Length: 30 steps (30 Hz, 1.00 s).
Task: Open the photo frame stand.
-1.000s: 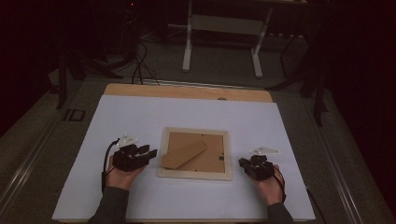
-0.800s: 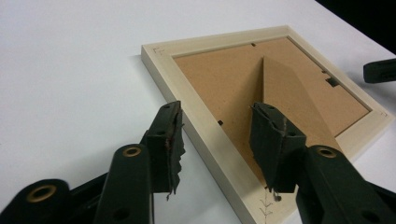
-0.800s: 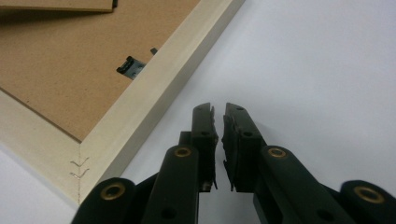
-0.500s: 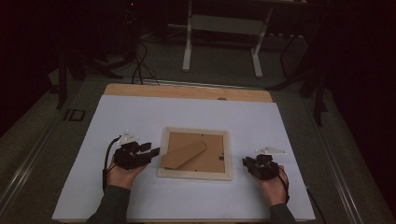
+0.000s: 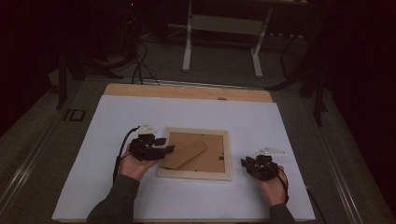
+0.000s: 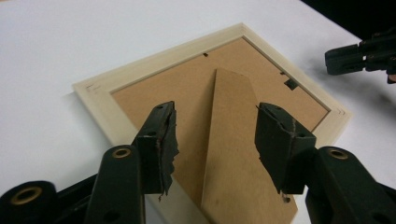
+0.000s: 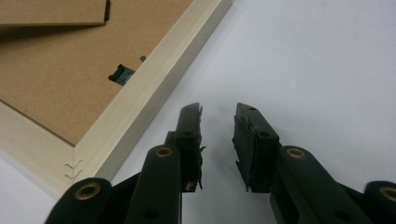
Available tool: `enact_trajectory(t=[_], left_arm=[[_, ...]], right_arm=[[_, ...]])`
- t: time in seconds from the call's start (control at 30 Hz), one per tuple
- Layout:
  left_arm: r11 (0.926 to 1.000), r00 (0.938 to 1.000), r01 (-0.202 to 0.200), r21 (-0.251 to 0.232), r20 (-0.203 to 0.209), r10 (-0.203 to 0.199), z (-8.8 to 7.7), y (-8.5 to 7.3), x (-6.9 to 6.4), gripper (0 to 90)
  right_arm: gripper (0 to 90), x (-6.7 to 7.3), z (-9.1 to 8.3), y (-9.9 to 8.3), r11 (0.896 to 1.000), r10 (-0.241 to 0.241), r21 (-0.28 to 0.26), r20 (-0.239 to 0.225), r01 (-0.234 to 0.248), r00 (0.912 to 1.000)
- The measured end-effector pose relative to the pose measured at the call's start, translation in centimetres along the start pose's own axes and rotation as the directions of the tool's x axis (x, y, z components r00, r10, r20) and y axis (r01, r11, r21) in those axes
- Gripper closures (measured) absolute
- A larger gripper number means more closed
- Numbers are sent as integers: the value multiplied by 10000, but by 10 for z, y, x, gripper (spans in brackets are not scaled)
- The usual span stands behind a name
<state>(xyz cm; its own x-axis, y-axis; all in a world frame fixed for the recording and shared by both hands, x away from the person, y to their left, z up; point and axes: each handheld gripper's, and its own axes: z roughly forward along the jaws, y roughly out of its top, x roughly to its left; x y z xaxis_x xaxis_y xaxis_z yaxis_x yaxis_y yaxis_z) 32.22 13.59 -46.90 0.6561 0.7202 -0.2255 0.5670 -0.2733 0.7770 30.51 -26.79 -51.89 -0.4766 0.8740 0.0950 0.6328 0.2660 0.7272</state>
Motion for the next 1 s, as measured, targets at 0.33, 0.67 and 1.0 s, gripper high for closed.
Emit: enact_trajectory(t=[0.33,0.67,1.0], left_arm=[[9933,9945,-439,1069,996,333,28,15,4,420],[9854,9836,-226,1688,1801,-83,50,17,8,390],[9687,9731,-265,2469,2283,-316,66,16,9,361]], right_arm=[[691,-1,3,-1,9999,80,61,1,-80,10000],[679,0,5,-1,9999,74,100,-10,-74,10000],[673,1,6,-1,9999,48,153,-55,-47,10000]])
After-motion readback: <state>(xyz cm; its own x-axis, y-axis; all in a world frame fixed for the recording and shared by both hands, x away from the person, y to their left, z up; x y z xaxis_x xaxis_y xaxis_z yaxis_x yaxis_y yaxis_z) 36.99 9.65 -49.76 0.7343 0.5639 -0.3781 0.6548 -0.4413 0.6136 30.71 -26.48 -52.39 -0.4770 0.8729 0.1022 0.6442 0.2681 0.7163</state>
